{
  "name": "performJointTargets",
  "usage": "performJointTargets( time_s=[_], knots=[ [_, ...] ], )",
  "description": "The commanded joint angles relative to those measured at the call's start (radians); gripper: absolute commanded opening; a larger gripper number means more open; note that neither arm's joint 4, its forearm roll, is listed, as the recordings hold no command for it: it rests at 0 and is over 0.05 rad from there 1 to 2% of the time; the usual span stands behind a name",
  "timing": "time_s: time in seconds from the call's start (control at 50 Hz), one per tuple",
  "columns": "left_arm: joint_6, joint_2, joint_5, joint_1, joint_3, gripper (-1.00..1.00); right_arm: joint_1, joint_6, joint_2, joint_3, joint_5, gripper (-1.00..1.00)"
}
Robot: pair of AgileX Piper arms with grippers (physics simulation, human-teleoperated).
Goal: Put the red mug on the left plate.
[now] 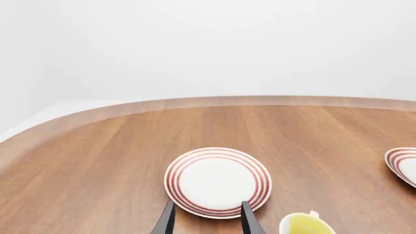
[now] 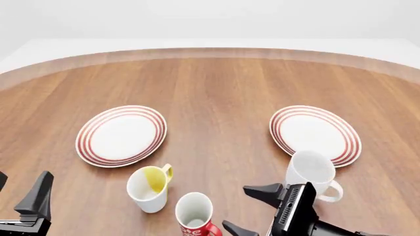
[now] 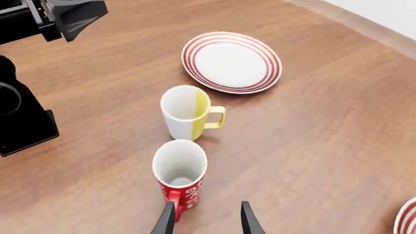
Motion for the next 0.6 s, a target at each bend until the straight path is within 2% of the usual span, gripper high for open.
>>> performJointTargets(
  time_s=[0.02, 0.3, 0.6],
  knots=[
    [0.0, 0.0, 0.0, 0.0, 0.0, 1.0, 0.045, 0.013, 0.066, -0.014, -0.022, 1.0],
    [0.0, 0.0, 0.0, 0.0, 0.0, 1.0, 0.055, 0.009, 0.153, -0.018, -0.07, 1.0],
    [0.0, 0.0, 0.0, 0.0, 0.0, 1.0, 0.078, 0.029, 0.27, -0.035, -0.125, 1.0]
  ],
)
